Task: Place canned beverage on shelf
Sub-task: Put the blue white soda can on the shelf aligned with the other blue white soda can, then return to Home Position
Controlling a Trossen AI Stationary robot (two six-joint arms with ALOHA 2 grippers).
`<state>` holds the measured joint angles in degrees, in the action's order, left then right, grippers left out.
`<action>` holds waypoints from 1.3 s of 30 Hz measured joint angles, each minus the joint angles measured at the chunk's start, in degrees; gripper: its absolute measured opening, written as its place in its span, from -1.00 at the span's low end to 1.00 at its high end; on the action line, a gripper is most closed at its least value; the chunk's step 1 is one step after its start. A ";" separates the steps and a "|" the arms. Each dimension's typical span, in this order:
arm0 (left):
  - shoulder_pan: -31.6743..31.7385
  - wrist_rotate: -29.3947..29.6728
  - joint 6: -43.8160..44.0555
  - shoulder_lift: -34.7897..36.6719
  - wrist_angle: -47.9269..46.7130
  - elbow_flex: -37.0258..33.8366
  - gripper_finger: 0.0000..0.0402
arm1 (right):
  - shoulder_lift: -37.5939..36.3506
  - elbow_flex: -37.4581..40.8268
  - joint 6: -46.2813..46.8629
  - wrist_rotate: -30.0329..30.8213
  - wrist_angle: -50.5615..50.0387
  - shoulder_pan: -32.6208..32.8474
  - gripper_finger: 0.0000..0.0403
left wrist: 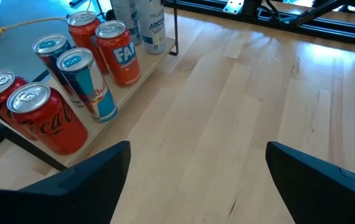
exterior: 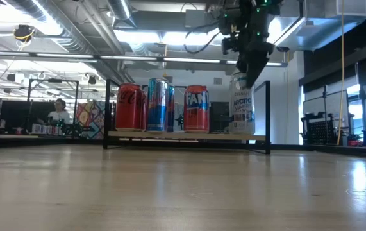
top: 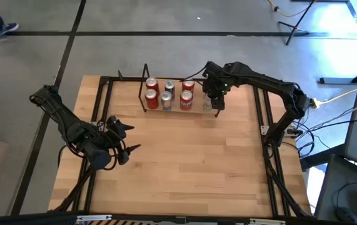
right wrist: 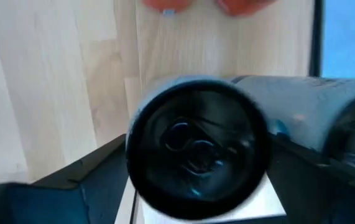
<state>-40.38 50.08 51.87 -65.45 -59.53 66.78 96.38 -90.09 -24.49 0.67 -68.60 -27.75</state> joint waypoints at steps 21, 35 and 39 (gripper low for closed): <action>1.47 1.40 0.45 -0.15 5.05 0.02 0.85 | -0.42 -18.37 43.70 -22.28 3.17 4.80 0.68; 16.70 -20.49 -19.26 -0.15 15.96 -0.03 -0.19 | -1.21 -17.90 40.67 -7.09 5.62 31.68 -0.39; 21.15 -32.38 -29.65 -0.11 28.38 -2.73 -0.62 | -3.85 -17.90 39.24 -5.48 5.72 35.20 -0.90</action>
<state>-19.23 17.70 22.22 -65.56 -31.15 64.05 92.52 -107.98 14.75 -4.82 -62.89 7.45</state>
